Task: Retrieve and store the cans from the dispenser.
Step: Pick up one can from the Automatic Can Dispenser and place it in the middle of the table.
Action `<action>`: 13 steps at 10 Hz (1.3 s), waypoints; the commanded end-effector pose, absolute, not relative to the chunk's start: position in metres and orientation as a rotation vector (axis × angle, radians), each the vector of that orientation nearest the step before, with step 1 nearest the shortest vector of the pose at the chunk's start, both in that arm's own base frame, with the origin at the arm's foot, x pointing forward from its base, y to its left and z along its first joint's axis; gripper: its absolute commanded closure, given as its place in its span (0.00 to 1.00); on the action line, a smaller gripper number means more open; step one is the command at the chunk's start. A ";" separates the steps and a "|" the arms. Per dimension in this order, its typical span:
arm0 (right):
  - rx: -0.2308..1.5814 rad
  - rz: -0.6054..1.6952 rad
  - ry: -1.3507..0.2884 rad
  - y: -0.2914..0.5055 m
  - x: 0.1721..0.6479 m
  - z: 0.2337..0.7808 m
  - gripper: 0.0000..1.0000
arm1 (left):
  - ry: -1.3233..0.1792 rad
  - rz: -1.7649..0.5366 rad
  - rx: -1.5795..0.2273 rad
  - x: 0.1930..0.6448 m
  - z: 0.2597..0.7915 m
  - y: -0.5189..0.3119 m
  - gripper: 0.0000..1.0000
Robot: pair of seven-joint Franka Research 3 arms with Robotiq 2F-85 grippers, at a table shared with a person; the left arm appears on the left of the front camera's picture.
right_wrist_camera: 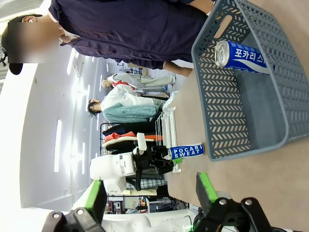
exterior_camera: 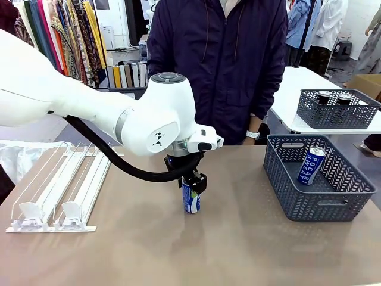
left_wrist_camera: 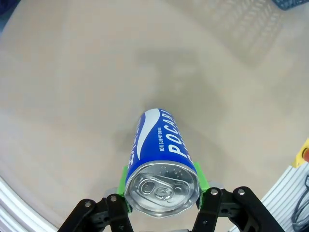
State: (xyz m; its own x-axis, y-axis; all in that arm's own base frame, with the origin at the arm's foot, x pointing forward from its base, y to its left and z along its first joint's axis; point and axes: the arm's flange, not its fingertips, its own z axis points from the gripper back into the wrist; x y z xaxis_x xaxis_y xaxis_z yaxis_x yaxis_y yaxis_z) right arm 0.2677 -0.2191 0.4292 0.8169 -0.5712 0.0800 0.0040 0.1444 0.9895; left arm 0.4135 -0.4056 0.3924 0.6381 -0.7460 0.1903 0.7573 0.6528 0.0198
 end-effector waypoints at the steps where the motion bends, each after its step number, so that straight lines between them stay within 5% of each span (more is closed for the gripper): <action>1: 1.385 -0.441 -0.503 -0.219 0.268 0.432 0.00 | -0.176 -0.840 -0.063 0.415 0.403 -0.410 0.00; 6: 1.385 -0.441 -0.503 -0.219 0.268 0.432 0.00 | -0.218 -0.716 -0.158 0.412 0.522 -0.341 0.00; 10: 1.385 -0.441 -0.503 -0.219 0.268 0.432 0.00 | -0.211 -0.442 -0.671 0.420 0.611 -0.071 0.00; 13: 1.385 -0.441 -0.503 -0.219 0.268 0.432 0.00 | -0.328 -0.068 -1.114 0.389 0.576 0.131 0.00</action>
